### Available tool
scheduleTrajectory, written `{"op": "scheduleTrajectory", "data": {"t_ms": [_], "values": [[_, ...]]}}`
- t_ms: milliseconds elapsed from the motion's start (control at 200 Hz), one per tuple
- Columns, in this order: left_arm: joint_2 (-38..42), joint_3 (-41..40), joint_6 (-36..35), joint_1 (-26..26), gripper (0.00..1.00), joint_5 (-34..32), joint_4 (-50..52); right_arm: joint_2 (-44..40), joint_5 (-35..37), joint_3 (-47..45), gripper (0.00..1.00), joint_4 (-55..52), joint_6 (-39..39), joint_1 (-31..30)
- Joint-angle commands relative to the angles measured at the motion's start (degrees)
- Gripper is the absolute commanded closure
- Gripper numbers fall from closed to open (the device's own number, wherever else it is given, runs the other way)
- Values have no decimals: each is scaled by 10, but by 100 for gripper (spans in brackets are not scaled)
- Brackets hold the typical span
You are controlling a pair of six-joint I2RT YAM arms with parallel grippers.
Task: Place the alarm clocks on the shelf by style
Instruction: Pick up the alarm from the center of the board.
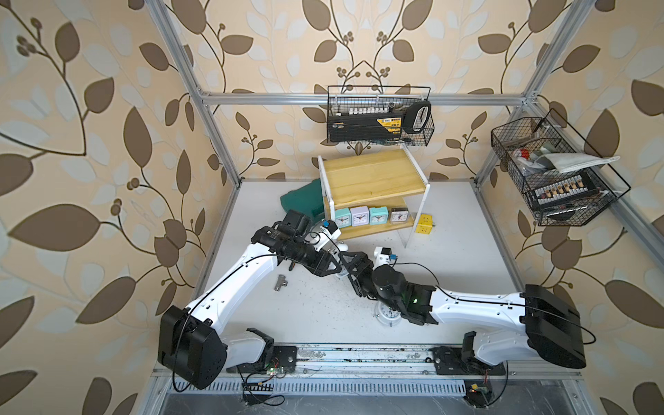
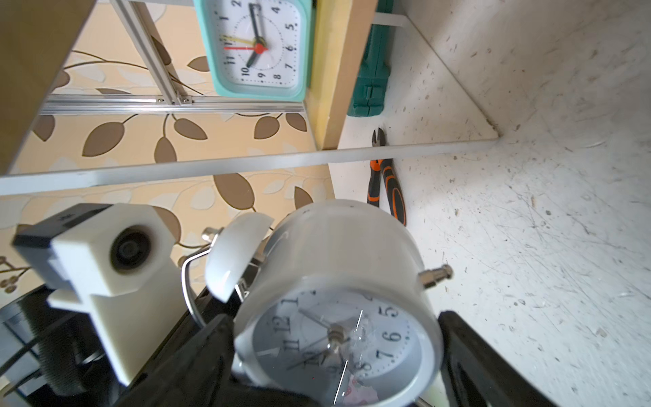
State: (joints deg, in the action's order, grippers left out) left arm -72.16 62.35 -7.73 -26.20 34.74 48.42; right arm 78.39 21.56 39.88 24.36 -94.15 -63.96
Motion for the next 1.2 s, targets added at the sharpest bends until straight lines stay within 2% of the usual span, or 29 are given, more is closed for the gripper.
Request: {"op": "scheduleTrajectory", "data": {"t_ms": [0, 65, 215, 300, 390, 455, 580, 845, 1195], "values": [[27, 33, -31, 4, 78, -13, 21, -31, -14, -25, 6, 18, 85, 8], [34, 38, -40, 4, 79, -19, 28, -51, -30, -41, 1, 21, 109, 18], [52, 62, -67, 4, 78, -32, 49, -106, -114, -75, 1, 28, 211, 64], [62, 92, -80, 4, 73, -47, 67, -144, -155, -56, 1, -68, 273, 93], [62, 141, -102, 5, 63, -50, 99, -179, -155, -27, 1, -185, 341, 102], [53, 187, -110, 4, 58, -50, 127, -204, -149, -23, 1, -220, 376, 103], [29, 273, -116, 4, 57, -54, 161, -242, -152, -17, 1, -261, 432, 103], [-63, 474, -125, 4, 57, -39, 235, -254, -228, -2, 3, -304, 497, 102], [-204, 729, -146, 5, 58, -14, 285, -242, -283, -34, 7, -240, 497, 97]]}}
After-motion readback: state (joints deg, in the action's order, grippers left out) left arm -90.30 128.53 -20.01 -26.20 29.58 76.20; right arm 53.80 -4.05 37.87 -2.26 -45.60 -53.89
